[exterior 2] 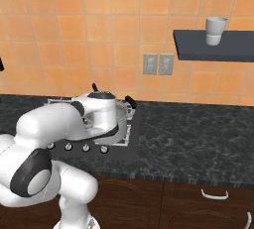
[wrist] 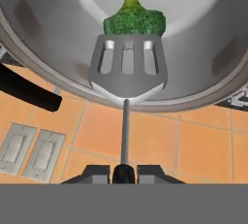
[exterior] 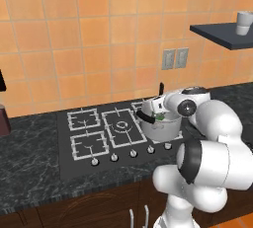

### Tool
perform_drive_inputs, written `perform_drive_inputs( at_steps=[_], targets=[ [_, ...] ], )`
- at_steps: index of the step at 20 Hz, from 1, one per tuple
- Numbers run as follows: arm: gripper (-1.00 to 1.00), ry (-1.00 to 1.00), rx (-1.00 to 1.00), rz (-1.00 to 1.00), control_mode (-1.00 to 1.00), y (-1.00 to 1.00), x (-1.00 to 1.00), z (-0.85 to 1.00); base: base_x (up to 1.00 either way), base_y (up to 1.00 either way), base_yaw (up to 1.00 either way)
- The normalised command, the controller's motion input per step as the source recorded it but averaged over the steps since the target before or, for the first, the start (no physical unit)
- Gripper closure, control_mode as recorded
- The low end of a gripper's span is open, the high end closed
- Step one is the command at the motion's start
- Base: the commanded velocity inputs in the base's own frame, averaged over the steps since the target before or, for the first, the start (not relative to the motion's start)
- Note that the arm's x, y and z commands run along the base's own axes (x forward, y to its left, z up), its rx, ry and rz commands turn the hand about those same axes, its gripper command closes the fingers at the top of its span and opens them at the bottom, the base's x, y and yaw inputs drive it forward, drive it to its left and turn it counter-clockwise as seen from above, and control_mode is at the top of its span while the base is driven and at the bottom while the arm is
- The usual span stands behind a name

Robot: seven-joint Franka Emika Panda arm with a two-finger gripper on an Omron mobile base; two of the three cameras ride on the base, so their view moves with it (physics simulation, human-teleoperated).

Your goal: Put the broccoli and broccoli in the pot. Retrieve the spatula and lightly stir the vegetables in the pot.

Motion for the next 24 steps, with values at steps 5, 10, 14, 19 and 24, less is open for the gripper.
perform_drive_inputs(
  at_steps=[5, 10, 14, 19, 24],
  targets=[
    [1.0, 0.1, 0.0, 0.0, -1.0, -0.42, -0.23, 0.5, 0.0, 0.0, 0.0],
    [1.0, 0.16, -0.07, 0.0, -1.0, -0.11, -0.2, 0.6, 0.0, 0.0, 0.0],
    [1.0, 0.12, -0.02, 0.0, -1.0, 0.06, 0.0, -0.12, 0.0, 0.0, 0.0],
    [1.0, -0.04, 0.08, 0.01, -1.0, 0.04, 0.0, -0.4, 0.0, 0.0, 0.0],
    [1.0, -0.15, 0.14, 0.0, -1.0, 0.05, 0.0, -0.53, 0.0, 0.0, 0.0]
  ],
)
